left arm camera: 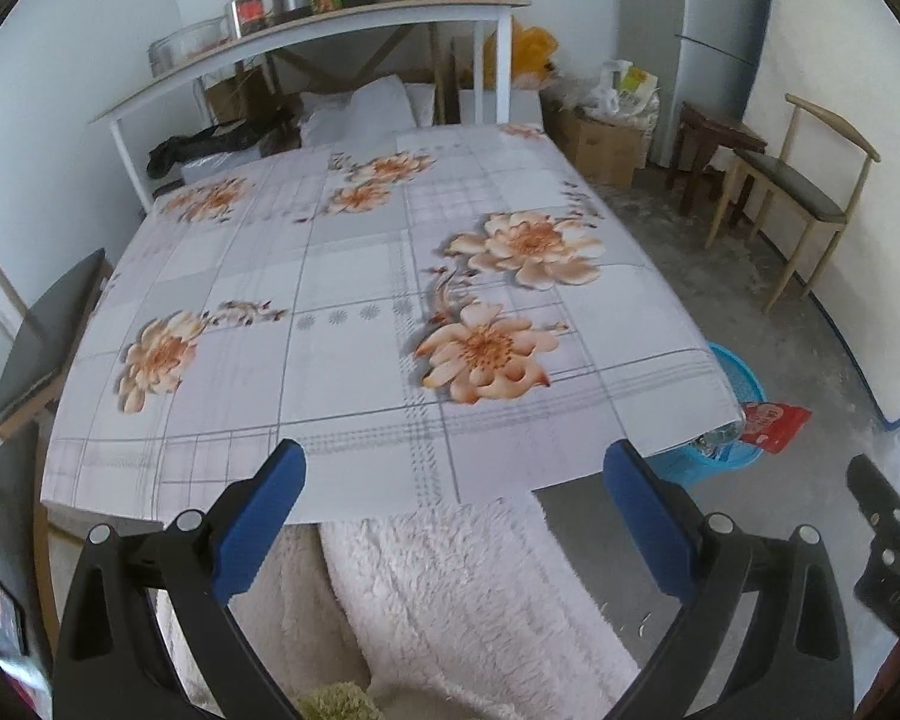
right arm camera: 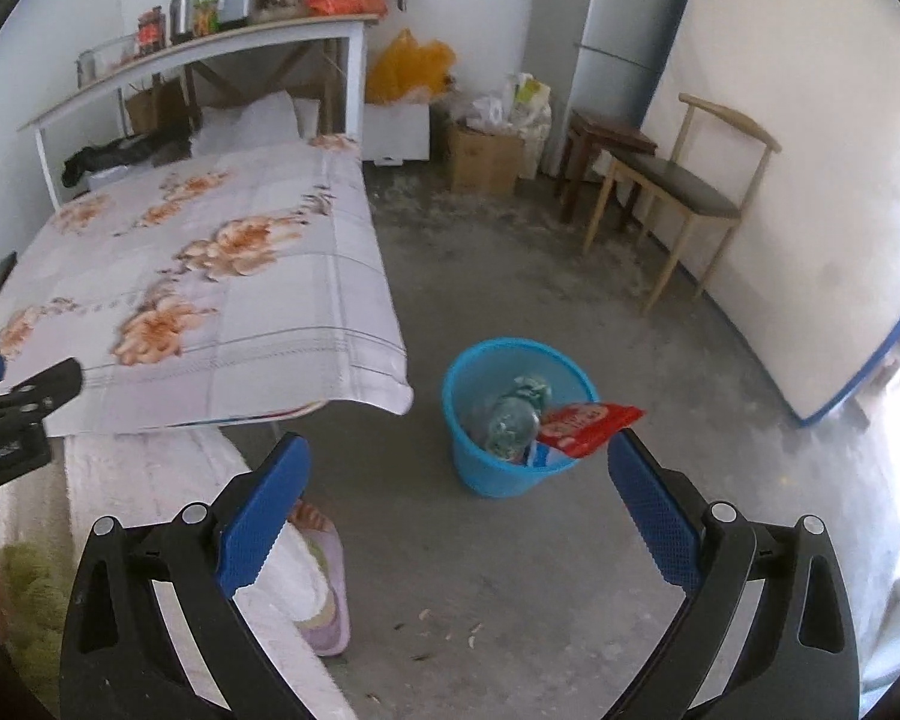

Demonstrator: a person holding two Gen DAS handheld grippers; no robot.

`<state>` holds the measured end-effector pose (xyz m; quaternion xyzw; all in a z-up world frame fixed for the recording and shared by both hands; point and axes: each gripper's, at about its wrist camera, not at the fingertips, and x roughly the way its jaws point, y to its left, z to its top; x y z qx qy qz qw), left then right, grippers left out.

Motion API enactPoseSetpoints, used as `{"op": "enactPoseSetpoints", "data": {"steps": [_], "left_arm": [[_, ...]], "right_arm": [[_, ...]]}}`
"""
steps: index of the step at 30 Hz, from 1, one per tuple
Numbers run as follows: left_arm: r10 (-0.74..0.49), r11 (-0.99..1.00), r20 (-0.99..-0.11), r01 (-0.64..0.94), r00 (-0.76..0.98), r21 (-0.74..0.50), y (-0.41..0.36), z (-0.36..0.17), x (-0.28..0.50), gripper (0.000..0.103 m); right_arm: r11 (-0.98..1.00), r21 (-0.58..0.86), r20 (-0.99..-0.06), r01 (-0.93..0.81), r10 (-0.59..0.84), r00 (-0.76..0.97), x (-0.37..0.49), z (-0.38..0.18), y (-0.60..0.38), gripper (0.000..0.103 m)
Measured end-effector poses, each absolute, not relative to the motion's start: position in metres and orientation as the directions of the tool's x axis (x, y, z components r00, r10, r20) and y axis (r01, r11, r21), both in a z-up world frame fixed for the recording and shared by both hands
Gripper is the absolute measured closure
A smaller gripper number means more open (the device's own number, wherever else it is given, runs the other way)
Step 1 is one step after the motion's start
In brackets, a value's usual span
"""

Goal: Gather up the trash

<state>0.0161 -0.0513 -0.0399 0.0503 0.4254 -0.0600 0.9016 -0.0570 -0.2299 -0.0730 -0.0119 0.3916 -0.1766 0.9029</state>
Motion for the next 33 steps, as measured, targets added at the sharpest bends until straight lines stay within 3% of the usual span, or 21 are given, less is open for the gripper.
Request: {"op": "enactPoseSetpoints", "data": {"steps": [33], "left_arm": [[-0.046, 0.976, -0.773, 0.193, 0.633, 0.101, -0.062, -0.040, 0.011, 0.006]], "right_arm": [[0.910, -0.207, -0.674, 0.360, -0.399, 0.622, -0.064, -0.069, -0.253, 0.007]]}}
